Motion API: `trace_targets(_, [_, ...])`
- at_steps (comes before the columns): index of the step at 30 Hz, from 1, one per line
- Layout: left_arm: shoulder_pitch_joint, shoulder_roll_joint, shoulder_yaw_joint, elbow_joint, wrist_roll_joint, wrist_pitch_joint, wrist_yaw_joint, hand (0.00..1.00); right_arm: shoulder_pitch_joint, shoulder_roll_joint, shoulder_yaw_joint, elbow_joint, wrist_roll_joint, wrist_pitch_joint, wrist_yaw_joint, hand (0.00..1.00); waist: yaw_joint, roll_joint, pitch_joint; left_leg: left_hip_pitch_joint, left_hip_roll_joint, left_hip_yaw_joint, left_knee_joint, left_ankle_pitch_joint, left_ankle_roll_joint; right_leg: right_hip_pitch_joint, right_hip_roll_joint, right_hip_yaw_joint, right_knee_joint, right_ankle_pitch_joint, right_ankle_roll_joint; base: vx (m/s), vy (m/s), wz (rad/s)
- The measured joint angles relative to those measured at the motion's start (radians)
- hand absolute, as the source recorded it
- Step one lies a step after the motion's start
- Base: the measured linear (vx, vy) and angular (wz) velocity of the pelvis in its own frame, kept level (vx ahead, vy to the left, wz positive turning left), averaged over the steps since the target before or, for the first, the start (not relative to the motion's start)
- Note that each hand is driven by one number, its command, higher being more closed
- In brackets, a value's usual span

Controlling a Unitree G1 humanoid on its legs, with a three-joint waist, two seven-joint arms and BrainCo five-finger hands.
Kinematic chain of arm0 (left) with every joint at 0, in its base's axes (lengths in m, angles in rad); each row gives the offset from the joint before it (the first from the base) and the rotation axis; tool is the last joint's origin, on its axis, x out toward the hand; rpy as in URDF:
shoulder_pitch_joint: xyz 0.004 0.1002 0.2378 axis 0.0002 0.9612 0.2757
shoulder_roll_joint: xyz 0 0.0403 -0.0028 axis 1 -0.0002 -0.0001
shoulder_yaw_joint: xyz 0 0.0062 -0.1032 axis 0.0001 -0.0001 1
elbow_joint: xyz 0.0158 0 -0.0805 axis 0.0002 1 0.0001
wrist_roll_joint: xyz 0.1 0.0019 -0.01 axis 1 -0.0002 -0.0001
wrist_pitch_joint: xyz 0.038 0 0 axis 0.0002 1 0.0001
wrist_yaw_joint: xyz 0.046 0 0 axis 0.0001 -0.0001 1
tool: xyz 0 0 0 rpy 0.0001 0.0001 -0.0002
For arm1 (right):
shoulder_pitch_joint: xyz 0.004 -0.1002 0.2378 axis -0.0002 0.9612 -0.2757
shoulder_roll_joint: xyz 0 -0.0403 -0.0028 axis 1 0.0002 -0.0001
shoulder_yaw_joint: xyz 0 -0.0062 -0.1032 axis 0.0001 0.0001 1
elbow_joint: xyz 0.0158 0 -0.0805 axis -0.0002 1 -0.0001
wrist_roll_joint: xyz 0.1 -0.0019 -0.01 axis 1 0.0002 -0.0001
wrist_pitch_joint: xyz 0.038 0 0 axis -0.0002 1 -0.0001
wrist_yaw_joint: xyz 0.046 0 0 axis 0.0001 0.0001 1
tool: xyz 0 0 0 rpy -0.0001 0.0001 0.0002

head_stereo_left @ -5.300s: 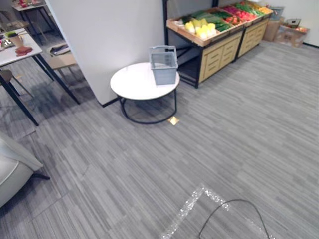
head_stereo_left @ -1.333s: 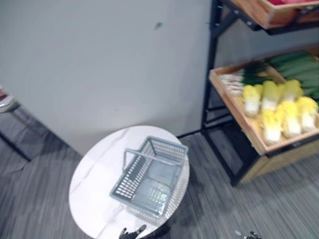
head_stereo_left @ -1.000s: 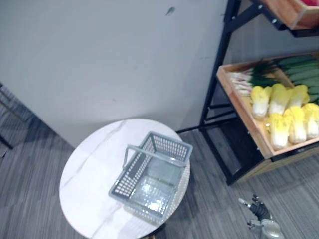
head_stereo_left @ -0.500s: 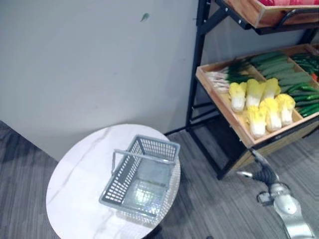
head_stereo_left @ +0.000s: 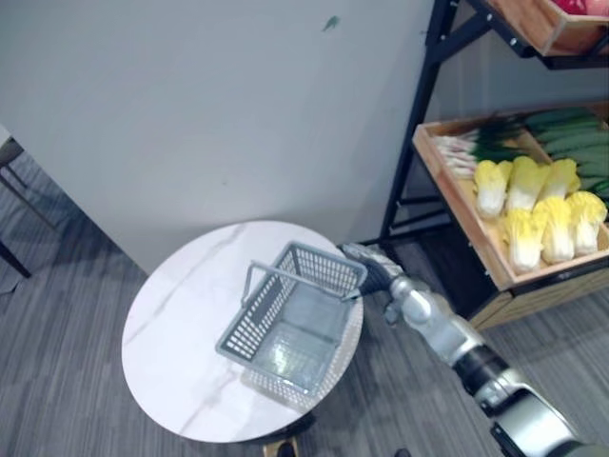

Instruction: Pick vegetable in the basket

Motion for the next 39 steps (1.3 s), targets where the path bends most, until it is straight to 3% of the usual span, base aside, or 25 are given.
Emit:
trace_targets(6, [-0.028, -0.006, 0.011, -0.031, -0.003, 0.010, 0.011, 0.00, -0.151, 0.048, -0.045, 0.261, -0.041, 0.063, -0.052, 0.00, 0.030, -0.004, 0.069, -0.036, -0.001, -0.051, 0.002, 0.020, -0.002, 0.005, -0.003, -0.054, -0.006, 0.000, 0.000, 0.01, -0.009, 0.26])
trace_targets(17, [-0.070, -0.006, -0.055, -0.069, -0.011, -0.001, 0.044, 0.00, -0.346, 0.048, -0.202, 0.476, -0.041, 0.098, -0.128, 0.00, 0.057, 0.013, 0.177, -0.108, -0.002, -0.109, 0.000, 0.050, 0.000, -0.026, -0.006, -0.118, -0.004, 0.000, 0.000, 0.00, -0.009, 0.17])
trace_targets(23, [-0.107, -0.005, -0.100, -0.076, -0.012, -0.010, 0.057, 0.00, -0.379, 0.039, -0.209, 0.481, -0.041, 0.100, -0.146, 0.00, 0.078, 0.017, 0.217, -0.135, -0.007, -0.126, 0.001, 0.067, -0.001, -0.043, -0.013, -0.131, 0.000, 0.000, 0.000, 0.01, -0.001, 0.08])
trace_targets(39, [-0.105, 0.004, -0.104, -0.094, -0.012, -0.004, 0.094, 0.00, -0.373, 0.118, -0.161, 0.383, -0.042, 0.127, -0.146, 0.00, 0.076, -0.008, 0.230, -0.130, 0.001, -0.099, 0.001, 0.080, -0.009, -0.044, -0.017, -0.129, 0.009, 0.000, 0.000, 0.00, -0.002, -0.01])
